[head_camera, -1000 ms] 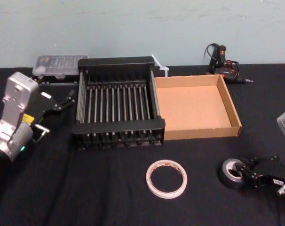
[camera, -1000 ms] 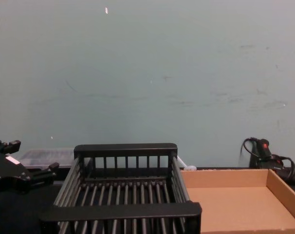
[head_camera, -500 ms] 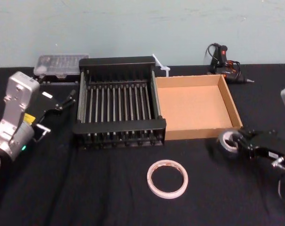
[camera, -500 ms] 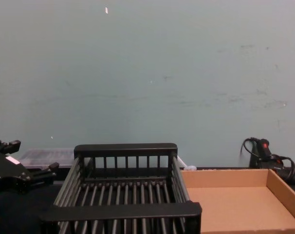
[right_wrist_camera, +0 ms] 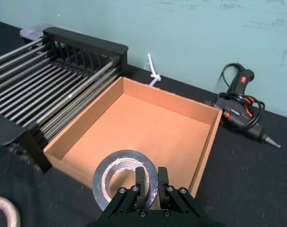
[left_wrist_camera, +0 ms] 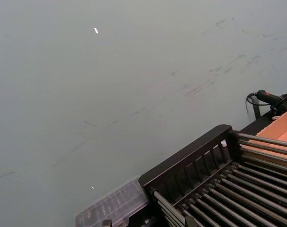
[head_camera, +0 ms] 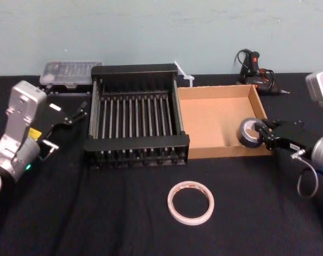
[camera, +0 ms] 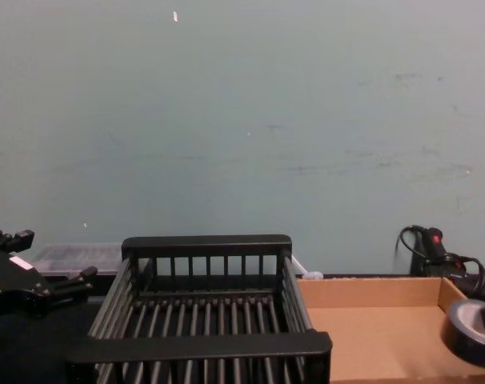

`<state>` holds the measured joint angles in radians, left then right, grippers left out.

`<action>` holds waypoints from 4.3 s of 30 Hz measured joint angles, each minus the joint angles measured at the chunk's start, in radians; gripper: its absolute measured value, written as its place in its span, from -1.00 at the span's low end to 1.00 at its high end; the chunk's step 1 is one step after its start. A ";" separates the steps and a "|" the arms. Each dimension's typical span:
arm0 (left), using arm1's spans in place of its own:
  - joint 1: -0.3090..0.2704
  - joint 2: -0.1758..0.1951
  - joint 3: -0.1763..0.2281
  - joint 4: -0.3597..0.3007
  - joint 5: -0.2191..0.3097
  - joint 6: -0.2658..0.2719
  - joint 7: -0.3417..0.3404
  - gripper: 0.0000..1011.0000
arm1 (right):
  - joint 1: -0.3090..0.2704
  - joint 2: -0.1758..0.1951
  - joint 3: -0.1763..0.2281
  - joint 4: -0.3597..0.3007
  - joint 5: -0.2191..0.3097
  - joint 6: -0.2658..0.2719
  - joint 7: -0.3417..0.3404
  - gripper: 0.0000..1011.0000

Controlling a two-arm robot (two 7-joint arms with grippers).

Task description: Pick up the white tape and place it into the black box , Pick up the silver tape and place it into the brown box.

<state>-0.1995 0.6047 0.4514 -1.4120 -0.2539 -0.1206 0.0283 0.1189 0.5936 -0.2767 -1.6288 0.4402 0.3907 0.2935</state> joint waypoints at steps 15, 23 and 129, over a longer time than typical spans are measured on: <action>0.000 0.000 0.000 0.000 0.000 0.000 0.000 0.98 | 0.114 -0.100 -0.033 0.120 -0.063 0.013 -0.007 -0.68; 0.000 0.000 0.000 0.000 0.000 0.000 0.000 0.98 | 0.138 -0.127 -0.036 0.157 -0.086 0.009 -0.006 -0.68; 0.000 0.000 0.000 0.000 0.000 0.000 0.000 0.98 | 0.059 0.052 -0.251 -0.059 -0.074 0.084 0.216 0.98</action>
<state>-0.1995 0.6047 0.4514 -1.4120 -0.2539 -0.1205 0.0283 0.1774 0.6455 -0.5273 -1.6876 0.3666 0.4743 0.5091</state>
